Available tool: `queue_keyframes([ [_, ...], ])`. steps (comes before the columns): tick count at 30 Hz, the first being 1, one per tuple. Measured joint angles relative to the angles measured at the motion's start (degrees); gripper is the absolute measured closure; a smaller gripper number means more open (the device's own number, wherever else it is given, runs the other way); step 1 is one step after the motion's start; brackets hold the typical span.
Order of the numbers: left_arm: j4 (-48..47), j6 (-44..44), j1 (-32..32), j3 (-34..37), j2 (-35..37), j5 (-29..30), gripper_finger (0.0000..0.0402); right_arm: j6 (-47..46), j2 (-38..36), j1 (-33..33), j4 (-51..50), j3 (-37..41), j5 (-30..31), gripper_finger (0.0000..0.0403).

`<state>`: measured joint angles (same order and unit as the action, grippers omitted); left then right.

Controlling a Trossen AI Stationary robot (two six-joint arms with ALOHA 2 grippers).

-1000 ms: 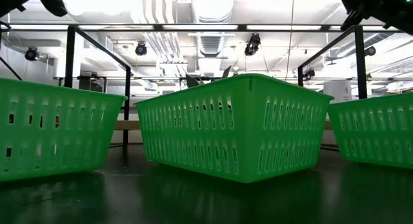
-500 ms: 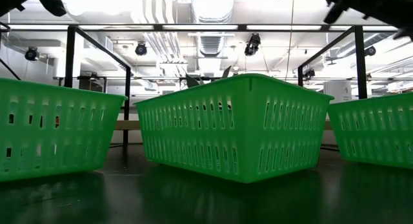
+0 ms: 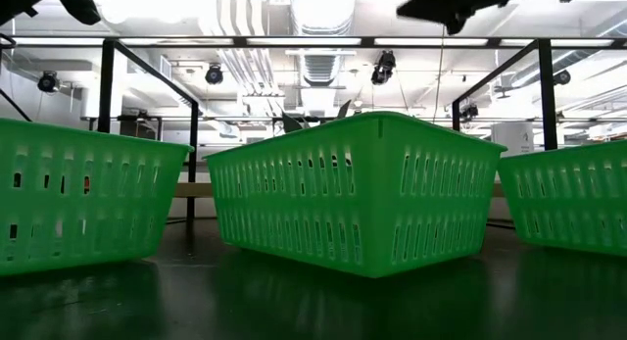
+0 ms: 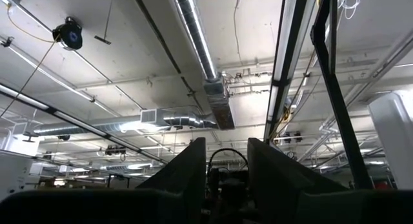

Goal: Stack baskets on shelf by color
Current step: Put the middle white bin on the shelf

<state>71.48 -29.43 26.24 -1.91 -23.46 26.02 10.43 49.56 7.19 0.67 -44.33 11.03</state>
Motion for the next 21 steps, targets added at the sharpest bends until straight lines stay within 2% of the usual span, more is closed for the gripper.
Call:
queue_keyframes([
  [3,0.0,0.0,0.0,0.0,0.0,0.0,0.0302,0.3,2.5,0.1,-12.3,-6.5,2.3,0.0394],
  [12,0.0,0.0,0.0,0.0,0.0,0.0,0.0302,1.2,12.0,1.7,-37.9,-24.8,2.1,0.0394],
  [17,0.0,0.0,0.0,0.0,0.0,0.0,0.0302,2.0,17.6,3.5,-47.5,-31.9,-1.5,0.0394],
  [21,0.0,0.0,0.0,0.0,0.0,0.0,0.0302,3.0,21.7,4.5,-50.6,-34.7,-5.2,0.0394],
])
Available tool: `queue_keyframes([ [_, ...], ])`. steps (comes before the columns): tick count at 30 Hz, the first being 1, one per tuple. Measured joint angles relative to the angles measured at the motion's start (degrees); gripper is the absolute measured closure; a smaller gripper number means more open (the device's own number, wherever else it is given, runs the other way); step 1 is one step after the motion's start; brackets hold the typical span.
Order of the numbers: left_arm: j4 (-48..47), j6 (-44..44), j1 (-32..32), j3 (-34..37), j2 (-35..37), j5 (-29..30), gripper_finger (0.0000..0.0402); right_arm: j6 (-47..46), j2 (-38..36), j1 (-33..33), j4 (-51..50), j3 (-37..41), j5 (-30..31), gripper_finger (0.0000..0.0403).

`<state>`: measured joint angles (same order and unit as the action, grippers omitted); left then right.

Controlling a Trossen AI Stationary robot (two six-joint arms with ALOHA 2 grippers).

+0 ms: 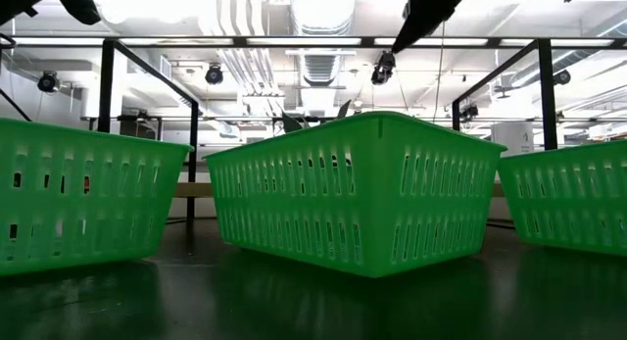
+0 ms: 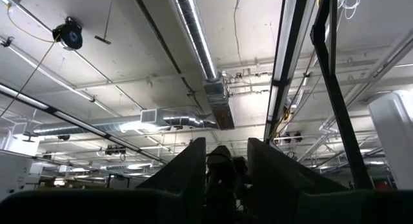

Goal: Stack baskets on shelf by color
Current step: Put the middle white bin on the shelf

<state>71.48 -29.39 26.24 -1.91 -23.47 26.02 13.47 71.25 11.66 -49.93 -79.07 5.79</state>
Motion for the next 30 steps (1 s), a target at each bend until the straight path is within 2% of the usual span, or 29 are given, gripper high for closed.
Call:
queue_keyframes([
  [3,0.0,0.0,0.0,0.0,0.0,0.0,0.0302,0.8,2.4,0.4,-1.6,-1.2,0.0,0.0388],
  [6,0.0,0.1,0.0,0.0,0.0,0.0,0.0302,0.8,5.3,0.7,-3.1,-1.5,-0.1,0.0364],
  [15,-0.5,0.3,0.0,0.0,-0.1,0.0,0.0302,0.9,13.4,1.2,-4.7,-2.0,-1.7,0.0225],
  [20,-0.5,0.3,0.0,0.0,0.0,0.0,0.0302,1.4,17.4,2.2,-5.3,-2.0,-1.8,0.0170],
  [24,-0.5,0.3,0.0,0.0,0.0,0.0,0.0302,1.9,20.4,4.2,-5.3,-2.0,-1.9,0.0150],
  [30,-0.5,0.3,0.0,0.0,0.0,0.0,0.0302,3.1,24.3,7.5,-5.3,-1.9,-9.5,0.0145],
])
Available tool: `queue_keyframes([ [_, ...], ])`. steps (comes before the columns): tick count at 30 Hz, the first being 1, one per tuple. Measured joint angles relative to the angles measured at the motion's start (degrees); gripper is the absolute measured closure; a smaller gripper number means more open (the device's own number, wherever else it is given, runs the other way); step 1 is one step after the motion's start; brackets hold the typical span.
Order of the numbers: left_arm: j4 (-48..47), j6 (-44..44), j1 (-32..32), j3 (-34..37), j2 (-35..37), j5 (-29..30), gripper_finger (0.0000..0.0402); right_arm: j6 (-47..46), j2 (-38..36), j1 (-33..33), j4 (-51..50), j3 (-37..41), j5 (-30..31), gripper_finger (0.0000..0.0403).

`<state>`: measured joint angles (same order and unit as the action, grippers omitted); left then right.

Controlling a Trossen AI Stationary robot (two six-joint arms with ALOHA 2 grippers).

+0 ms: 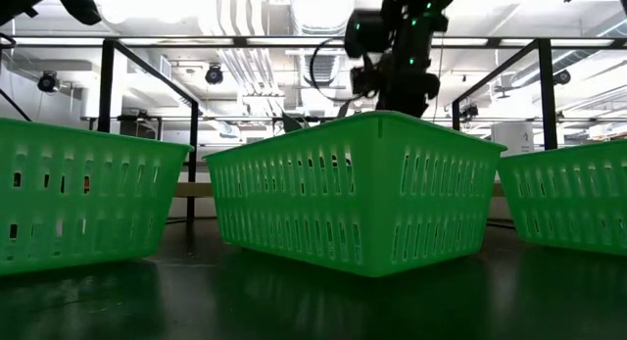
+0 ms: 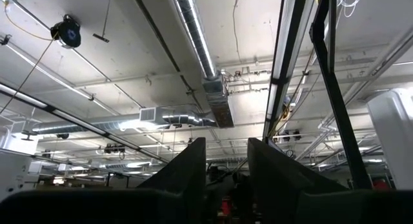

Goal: Stack baskets on shelf by color
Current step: Put the middle white bin on the shelf

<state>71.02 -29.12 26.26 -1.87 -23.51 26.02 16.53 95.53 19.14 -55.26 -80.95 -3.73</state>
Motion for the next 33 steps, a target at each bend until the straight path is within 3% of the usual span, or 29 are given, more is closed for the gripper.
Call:
queue_keyframes([
  [16,0.2,-0.2,0.0,0.0,0.1,0.0,0.0302,0.0,5.1,1.2,1.5,0.1,-0.9,0.0159],
  [23,0.2,-0.2,0.0,0.0,0.1,0.1,0.0302,-0.1,5.2,1.2,2.2,0.3,-0.8,0.0224],
  [33,0.2,-0.2,0.0,0.0,0.1,0.2,0.0302,0.0,5.2,1.2,2.2,0.3,-0.8,0.0363],
])
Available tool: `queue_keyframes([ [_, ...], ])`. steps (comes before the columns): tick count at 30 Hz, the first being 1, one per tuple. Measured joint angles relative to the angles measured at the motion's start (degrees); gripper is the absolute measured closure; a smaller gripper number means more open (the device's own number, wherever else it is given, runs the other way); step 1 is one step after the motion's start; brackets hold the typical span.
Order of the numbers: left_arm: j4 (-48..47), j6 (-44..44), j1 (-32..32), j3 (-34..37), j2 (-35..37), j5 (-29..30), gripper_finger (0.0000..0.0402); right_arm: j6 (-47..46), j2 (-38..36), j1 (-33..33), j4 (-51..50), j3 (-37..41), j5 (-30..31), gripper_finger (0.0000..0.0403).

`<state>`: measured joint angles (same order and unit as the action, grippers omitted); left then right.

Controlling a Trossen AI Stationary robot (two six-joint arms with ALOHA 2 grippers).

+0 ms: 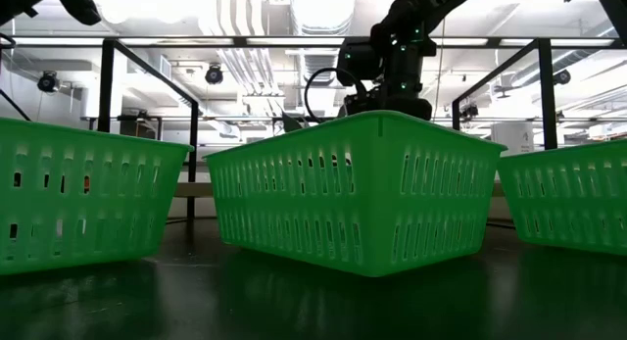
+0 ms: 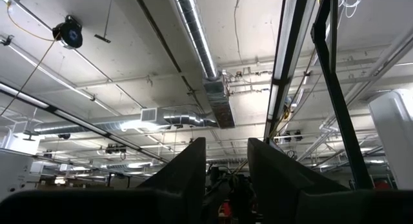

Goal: Stack baskets on shelf by color
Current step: Put the middle white bin on the shelf

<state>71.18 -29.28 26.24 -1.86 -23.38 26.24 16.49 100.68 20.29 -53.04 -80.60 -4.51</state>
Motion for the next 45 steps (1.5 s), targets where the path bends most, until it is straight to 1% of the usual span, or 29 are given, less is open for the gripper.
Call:
queue_keyframes([
  [2,0.0,0.0,0.0,0.0,0.0,0.0,0.0302,0.0,0.0,0.0,0.0,0.0,0.0,0.0385],
  [3,0.0,0.0,0.0,0.0,0.0,0.0,0.0302,0.0,0.0,0.0,0.0,0.0,0.0,0.0389],
  [12,0.0,0.0,0.0,0.0,0.0,0.0,0.0302,-0.4,-0.4,0.0,-0.7,-1.0,0.7,0.0394],
  [15,0.0,0.0,0.0,0.0,0.0,0.0,0.0302,-0.4,-0.9,-0.3,-1.8,-2.1,3.9,0.0394],
  [19,0.0,0.0,0.0,0.0,0.0,0.0,0.0302,-0.6,-1.0,-0.3,-5.8,-4.2,6.1,0.0394],
  [24,0.0,0.0,0.0,0.0,0.0,0.0,0.0302,-0.7,-1.2,-1.4,-8.6,-6.1,10.7,0.0394],
  [28,0.0,0.0,0.0,0.0,0.0,0.0,0.0302,-1.0,-2.3,-2.4,-9.6,-6.9,11.4,0.0394],
  [32,0.0,0.0,0.0,0.0,0.0,0.0,0.0302,-1.8,-4.1,-3.7,-10.3,-7.1,13.6,0.0394],
  [40,0.0,-0.1,0.0,0.0,0.0,0.0,0.0302,-6.7,-8.6,-6.7,-12.9,-7.2,13.6,0.0394],
  [45,0.0,-0.1,0.0,0.0,0.1,0.0,0.0302,-11.2,-10.8,-10.6,-14.5,-7.2,13.6,0.0394],
])
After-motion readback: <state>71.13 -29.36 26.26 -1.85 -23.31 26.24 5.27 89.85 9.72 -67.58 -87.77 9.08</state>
